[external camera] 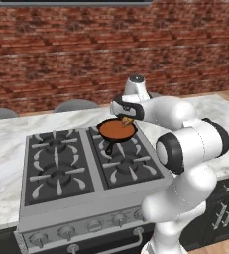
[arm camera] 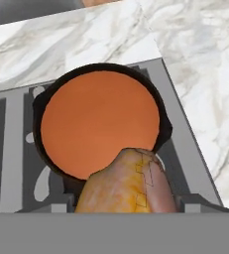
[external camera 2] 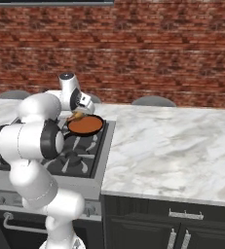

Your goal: Retrieve the chicken drumstick from the fridge and place it on the saucepan with marinade on the stove.

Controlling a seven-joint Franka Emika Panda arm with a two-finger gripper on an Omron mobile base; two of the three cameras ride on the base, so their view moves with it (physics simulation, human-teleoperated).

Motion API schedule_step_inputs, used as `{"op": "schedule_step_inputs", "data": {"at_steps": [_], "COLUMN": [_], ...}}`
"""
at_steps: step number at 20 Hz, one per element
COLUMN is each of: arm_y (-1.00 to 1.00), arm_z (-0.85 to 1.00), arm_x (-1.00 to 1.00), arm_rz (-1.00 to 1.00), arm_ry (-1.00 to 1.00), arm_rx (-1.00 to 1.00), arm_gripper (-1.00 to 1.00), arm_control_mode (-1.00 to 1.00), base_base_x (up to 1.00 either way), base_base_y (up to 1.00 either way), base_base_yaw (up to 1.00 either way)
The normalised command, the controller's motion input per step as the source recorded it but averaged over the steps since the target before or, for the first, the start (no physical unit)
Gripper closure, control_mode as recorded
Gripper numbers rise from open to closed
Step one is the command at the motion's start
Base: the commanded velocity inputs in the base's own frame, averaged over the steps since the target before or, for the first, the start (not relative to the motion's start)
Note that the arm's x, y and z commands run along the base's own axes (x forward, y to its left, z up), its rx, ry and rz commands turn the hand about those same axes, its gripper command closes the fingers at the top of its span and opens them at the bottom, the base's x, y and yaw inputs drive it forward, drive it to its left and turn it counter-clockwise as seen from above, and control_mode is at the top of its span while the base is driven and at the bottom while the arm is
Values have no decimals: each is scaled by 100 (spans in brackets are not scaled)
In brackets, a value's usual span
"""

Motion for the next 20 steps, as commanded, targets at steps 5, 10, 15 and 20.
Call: {"op": "schedule_step_inputs", "data": {"at_steps": [5, 10, 15, 20], "arm_y": [4, 7, 6, 4], "arm_z": [-18, -22, -27, -27], "arm_x": [32, 34, 34, 34], "arm_rz": [0, 0, 0, 0], "arm_ry": [0, 1, 1, 0], "arm_rx": [0, 0, 0, 0], "arm_gripper": [100, 100, 100, 100], "arm_control_mode": [-100, -100, -100, -100], "base_base_x": [0, 0, 0, 0], "base_base_y": [0, 0, 0, 0], "base_base_yaw": [0, 0, 0, 0]}}
